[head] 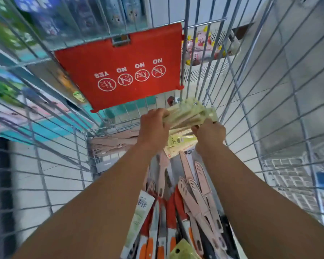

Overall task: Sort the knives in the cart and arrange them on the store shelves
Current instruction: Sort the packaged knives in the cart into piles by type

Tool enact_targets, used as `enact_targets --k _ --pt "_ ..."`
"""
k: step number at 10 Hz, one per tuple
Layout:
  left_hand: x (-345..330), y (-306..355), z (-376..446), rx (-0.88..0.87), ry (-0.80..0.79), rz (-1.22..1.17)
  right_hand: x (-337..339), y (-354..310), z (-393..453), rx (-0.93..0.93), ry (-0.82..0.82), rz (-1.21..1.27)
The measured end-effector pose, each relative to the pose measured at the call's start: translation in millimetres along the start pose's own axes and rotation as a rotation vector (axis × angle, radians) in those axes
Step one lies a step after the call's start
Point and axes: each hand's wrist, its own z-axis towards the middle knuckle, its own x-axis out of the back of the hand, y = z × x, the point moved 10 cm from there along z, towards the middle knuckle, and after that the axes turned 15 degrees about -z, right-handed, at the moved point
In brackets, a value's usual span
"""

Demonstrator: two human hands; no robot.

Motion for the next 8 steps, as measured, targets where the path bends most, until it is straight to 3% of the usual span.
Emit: enact_targets --k 1,2,3,4,5,6,8 --pt "-13.0 -3.6 4.3 -0.009 -0.031 -0.040 -15.3 -3.2 15.9 0.028 -0.036 -0.113" --pt "-17.0 -11.8 7.4 -0.018 0.010 0.054 -4.6 -3.2 11.2 0.089 0.087 -0.270" --pt "-22.2 -10.9 6.0 -0.015 -0.018 0.005 -11.2 -14.2 -3.5 0.311 0.081 -0.509" --pt "-31.7 -5.1 2.7 -0.058 -0.104 -0.038 -25.6 -13.3 -9.8 0.465 -0.020 -0.718" --pt "-21.9 -2.5 -6.7 -0.116 -0.056 -0.008 -31.3 -9.5 -14.9 0.542 -0.085 -0.828" --pt "-3.9 -13.2 -34.6 -0.068 0.025 -0.021 -26.8 -4.4 -31.9 0.630 -0.087 -0.877" --pt "6.2 -80.4 -135.9 0.192 0.102 -0.099 -21.2 42.1 -75.8 0.678 -0.177 -0.983"
